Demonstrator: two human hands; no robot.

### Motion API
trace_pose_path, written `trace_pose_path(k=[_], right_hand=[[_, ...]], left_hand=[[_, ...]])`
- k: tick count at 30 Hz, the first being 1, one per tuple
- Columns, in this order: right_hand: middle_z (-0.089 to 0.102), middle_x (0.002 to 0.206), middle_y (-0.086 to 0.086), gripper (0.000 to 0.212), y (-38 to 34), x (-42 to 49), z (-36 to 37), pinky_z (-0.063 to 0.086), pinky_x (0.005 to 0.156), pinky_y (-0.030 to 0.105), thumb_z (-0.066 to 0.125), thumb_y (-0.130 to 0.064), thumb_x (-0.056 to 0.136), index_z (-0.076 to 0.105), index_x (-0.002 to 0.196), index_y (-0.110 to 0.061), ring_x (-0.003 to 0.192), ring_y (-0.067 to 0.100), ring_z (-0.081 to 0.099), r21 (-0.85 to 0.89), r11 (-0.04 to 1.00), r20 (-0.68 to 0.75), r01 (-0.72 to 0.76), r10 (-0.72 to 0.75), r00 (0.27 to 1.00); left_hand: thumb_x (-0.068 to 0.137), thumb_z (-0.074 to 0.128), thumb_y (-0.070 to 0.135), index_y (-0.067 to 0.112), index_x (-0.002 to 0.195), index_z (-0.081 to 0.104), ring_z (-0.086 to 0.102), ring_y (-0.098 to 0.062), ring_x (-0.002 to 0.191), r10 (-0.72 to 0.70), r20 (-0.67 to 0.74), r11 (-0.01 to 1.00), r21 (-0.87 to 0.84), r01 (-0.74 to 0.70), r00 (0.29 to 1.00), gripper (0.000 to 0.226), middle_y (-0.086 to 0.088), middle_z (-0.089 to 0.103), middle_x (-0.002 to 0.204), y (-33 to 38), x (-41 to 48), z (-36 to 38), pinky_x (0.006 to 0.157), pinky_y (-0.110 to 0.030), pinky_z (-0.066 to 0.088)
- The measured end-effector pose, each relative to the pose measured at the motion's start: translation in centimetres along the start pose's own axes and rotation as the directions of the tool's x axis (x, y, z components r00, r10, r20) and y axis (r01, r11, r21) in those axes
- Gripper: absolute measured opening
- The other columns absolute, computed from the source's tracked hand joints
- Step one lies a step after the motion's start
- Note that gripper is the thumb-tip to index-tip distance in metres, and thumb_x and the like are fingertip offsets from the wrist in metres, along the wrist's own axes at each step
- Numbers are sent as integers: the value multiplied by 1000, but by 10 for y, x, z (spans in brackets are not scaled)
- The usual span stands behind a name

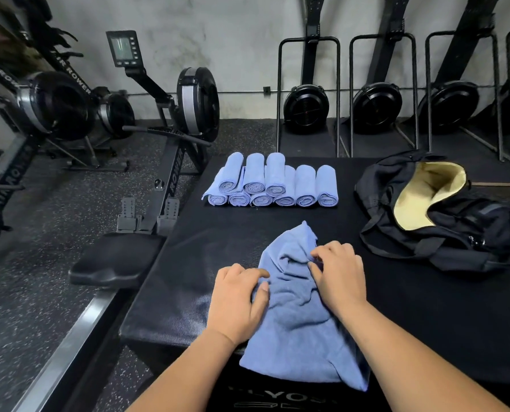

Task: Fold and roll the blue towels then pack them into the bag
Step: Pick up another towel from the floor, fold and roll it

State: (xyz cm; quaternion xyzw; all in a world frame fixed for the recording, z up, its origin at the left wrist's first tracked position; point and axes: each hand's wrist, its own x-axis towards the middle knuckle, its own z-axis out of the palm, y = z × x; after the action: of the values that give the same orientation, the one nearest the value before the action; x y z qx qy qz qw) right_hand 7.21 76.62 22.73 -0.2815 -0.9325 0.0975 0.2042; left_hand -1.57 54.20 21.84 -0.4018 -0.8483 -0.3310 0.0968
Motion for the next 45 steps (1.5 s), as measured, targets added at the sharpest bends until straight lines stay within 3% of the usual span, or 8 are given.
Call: trace_pose_path(k=[7, 11, 18, 25, 29, 34, 40, 45], right_hand=[[60, 128, -14, 15, 1, -13, 3, 44, 83, 39, 75, -23, 90, 66, 102, -26, 115, 22, 52, 76, 987, -216, 143, -123, 969], [62, 104, -9, 22, 1, -14, 6, 44, 81, 39, 74, -10, 91, 66, 107, -24, 104, 22, 55, 166, 980, -284, 106, -56, 957], [56, 92, -5, 26, 11, -12, 19, 41, 73, 41, 70, -13, 94, 72, 117, -26, 89, 28, 51, 92, 988, -355, 120, -80, 931], [62, 109, -15, 47, 8, -9, 15, 41, 101, 37, 69, -13, 77, 68, 120, -33, 117, 17, 49, 218, 971, -163, -104, 141, 977], [63, 115, -15, 41, 11, -7, 19, 41, 104, 38, 68, -17, 85, 70, 123, -32, 119, 19, 48, 132, 984, -132, -119, 137, 982], [53, 112, -7, 24, 10, -7, 19, 45, 95, 43, 71, -23, 85, 75, 107, -32, 113, 25, 47, 74, 994, -143, -82, 92, 986], [51, 154, -12, 15, 8, -4, 19, 40, 111, 44, 69, -16, 84, 66, 93, -27, 143, 29, 39, -9, 986, -102, 167, -168, 981], [68, 100, -1, 16, 10, 21, -2, 44, 100, 41, 72, -11, 82, 66, 88, -25, 107, 27, 59, -76, 957, -119, 281, -288, 950]], left_hand=[[96, 56, 27, 35, 122, 66, 53, -16, 104, -183, -48, 983, 2, 183, 982, 29, 20, 66, 103, -7, 47, -2, 92, -36, 36], [93, 55, 23, 44, 151, 42, 41, -23, 132, -208, 187, 975, -39, 218, 960, 63, 3, 55, 139, -9, 96, 10, 111, -34, 36], [101, 58, 15, 58, 152, 37, 51, -35, 120, 93, 405, 993, 33, -116, 909, 70, -10, 50, 140, 24, 142, 36, 104, -46, 48], [99, 56, 24, 50, 145, 52, 43, -23, 110, 113, 498, 961, 164, -221, 860, 52, 13, 63, 112, 10, 154, 46, 102, -35, 34], [104, 51, 42, 46, 151, 46, 47, -25, 113, 95, 501, 884, 356, -304, 860, 48, 11, 63, 121, 6, 149, 33, 101, -39, 33], [102, 47, 60, 41, 133, 59, 48, -22, 115, -34, 406, 876, 452, -169, 913, 39, 10, 64, 118, -9, 133, 16, 100, -39, 32], [96, 66, 49, 37, 99, 68, 45, -20, 112, -122, 265, 941, 339, 27, 957, 13, 16, 56, 115, -37, 117, -13, 90, -35, 35], [85, 80, 44, 31, 81, 63, 51, -16, 102, -135, 178, 971, 218, 94, 975, 22, 16, 68, 92, -41, 120, -41, 92, -38, 41]])
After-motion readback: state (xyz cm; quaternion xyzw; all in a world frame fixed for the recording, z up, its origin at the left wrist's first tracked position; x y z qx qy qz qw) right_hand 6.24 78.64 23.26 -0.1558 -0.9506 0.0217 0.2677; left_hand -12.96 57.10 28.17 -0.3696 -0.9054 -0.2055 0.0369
